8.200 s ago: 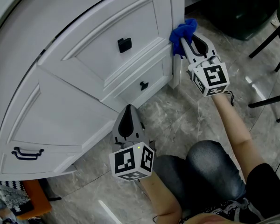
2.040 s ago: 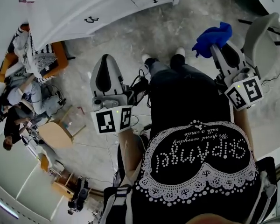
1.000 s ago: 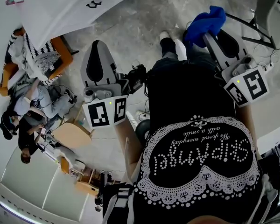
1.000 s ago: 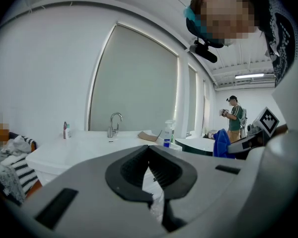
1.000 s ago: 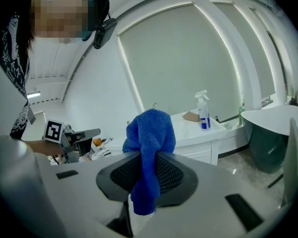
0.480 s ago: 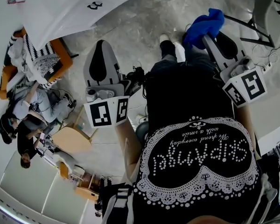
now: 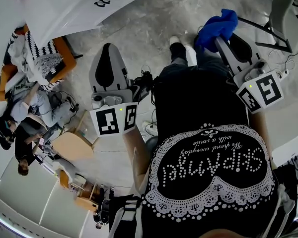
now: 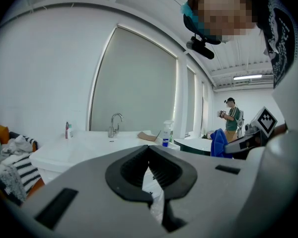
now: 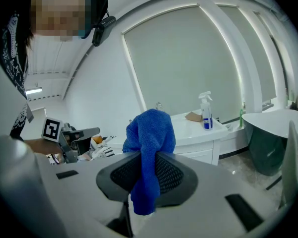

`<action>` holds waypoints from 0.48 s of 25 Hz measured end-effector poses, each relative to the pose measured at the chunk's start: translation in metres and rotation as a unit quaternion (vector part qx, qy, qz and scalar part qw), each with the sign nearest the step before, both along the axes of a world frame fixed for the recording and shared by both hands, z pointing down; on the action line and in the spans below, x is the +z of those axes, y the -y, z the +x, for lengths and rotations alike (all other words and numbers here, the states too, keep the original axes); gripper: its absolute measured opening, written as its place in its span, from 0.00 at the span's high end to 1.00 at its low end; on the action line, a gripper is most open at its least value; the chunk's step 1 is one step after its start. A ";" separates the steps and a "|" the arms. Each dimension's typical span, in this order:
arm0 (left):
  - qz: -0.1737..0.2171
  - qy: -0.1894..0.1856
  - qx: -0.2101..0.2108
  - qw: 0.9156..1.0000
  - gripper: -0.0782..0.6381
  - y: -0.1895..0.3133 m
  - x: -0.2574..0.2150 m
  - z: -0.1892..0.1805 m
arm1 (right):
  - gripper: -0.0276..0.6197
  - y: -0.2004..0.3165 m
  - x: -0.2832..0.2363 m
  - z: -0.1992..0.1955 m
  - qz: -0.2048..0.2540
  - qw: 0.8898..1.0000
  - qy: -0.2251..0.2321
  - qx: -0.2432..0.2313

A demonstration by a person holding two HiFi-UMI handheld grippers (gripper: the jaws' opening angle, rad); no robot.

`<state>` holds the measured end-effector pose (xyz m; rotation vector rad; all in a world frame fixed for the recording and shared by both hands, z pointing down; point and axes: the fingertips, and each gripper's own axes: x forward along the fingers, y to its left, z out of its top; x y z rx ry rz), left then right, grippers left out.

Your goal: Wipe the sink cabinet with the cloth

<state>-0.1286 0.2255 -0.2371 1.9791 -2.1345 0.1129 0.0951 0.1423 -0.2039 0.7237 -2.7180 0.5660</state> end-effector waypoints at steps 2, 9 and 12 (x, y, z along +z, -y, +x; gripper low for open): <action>0.000 0.000 -0.002 1.000 0.88 -0.006 0.000 0.000 | 0.83 -0.005 0.000 -0.001 0.000 1.000 0.000 -0.002; 0.001 0.001 -0.004 1.000 0.88 -0.014 0.000 0.004 | 0.83 -0.016 0.001 0.002 0.010 1.000 -0.009 -0.013; 0.001 0.001 0.000 1.000 0.88 -0.019 0.001 0.005 | 0.83 -0.023 0.001 0.003 0.012 1.000 -0.007 -0.011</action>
